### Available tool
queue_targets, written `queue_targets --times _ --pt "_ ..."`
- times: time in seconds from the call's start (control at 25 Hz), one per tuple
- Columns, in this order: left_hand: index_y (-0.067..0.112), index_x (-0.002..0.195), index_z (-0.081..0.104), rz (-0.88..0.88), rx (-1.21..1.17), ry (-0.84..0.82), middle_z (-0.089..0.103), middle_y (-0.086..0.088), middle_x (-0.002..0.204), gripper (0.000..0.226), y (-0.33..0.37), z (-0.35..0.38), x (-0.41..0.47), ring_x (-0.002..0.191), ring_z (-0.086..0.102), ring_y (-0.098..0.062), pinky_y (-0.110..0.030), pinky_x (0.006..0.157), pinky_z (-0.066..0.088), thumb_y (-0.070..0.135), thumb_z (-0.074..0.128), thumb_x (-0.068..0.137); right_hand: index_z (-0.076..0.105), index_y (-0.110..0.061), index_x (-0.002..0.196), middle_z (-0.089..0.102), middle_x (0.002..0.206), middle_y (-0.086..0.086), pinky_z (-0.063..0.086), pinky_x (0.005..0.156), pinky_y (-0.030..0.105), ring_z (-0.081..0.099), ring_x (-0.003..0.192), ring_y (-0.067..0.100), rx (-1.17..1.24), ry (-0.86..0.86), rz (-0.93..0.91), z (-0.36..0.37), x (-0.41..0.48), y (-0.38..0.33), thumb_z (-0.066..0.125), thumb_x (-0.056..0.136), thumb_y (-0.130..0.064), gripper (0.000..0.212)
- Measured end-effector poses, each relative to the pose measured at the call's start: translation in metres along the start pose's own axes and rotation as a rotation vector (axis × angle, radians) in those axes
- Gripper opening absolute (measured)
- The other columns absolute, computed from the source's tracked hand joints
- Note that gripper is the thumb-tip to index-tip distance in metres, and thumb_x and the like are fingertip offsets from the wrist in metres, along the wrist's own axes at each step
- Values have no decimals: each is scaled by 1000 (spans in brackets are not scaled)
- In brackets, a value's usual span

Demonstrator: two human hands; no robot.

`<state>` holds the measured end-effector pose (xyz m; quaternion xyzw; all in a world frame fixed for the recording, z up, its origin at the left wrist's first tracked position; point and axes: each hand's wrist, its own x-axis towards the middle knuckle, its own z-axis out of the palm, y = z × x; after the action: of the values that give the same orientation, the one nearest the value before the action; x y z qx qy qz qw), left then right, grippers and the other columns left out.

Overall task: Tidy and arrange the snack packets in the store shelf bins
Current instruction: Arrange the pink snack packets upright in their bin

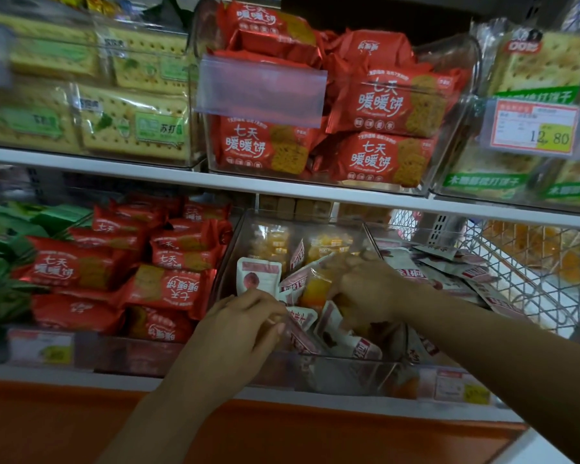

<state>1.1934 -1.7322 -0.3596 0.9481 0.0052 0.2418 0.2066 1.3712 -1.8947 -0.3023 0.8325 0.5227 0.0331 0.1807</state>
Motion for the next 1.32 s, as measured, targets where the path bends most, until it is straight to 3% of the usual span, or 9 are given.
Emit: queue_targets --times 0.08,0.24,0.48,0.64,0.76,0.88,1.0,1.12,1.32 --pt "34 110 62 -12 -2 -2 54 22 113 43 1 0 0 101 53 -4 -20 89 40 51 31 85 61 -34 117 16 156 0 14 108 48 14 142 22 -9 -14 15 -1 2 1 67 67 -60 56" --pt "34 109 62 -20 -14 -7 53 23 112 47 2 -1 0 101 53 -3 -20 91 40 53 28 82 71 -29 91 14 156 -2 9 110 53 4 143 22 1 -84 -4 3 7 2 67 69 -55 34" --pt "33 110 62 -40 -25 -32 52 23 112 34 4 -3 1 102 51 -1 -18 91 36 42 41 85 69 -22 83 56 124 -4 33 95 39 45 119 21 81 -3 24 7 25 10 67 76 -33 13" --pt "34 110 60 -34 -42 -40 52 22 114 24 3 -4 3 104 52 -4 -25 90 43 38 49 90 65 -27 102 57 123 -4 33 94 36 45 121 21 84 44 -3 9 19 9 63 79 -30 23" --pt "32 108 62 -29 -42 -38 53 21 113 27 2 -4 6 101 54 -6 -29 88 47 41 46 87 54 -32 122 36 147 0 19 109 46 24 138 24 -23 12 10 7 17 1 60 84 -25 39" --pt "32 108 62 -38 -46 -37 52 21 113 21 3 -4 7 100 53 -6 -29 88 46 35 52 90 50 -32 125 27 151 8 15 111 48 14 142 27 -92 16 -21 11 20 -10 55 88 -20 40" --pt "34 110 60 -43 -38 -38 51 22 114 20 2 -3 7 102 52 -5 -28 89 45 34 53 91 63 -31 100 42 143 1 19 105 40 24 136 23 -22 116 -11 10 20 -13 57 85 -29 17" --pt "34 111 60 -43 -38 -43 51 23 114 24 0 -2 8 102 53 -6 -29 89 47 38 49 90 60 -30 77 55 130 -10 23 98 34 39 122 15 104 242 75 4 16 -1 57 82 -30 6" --pt "33 108 62 -49 -43 -36 53 21 112 20 3 -2 9 100 55 -6 -30 87 48 34 53 90 68 -25 93 40 144 0 22 100 43 33 129 22 -41 92 46 -3 -2 -22 59 80 -51 31"
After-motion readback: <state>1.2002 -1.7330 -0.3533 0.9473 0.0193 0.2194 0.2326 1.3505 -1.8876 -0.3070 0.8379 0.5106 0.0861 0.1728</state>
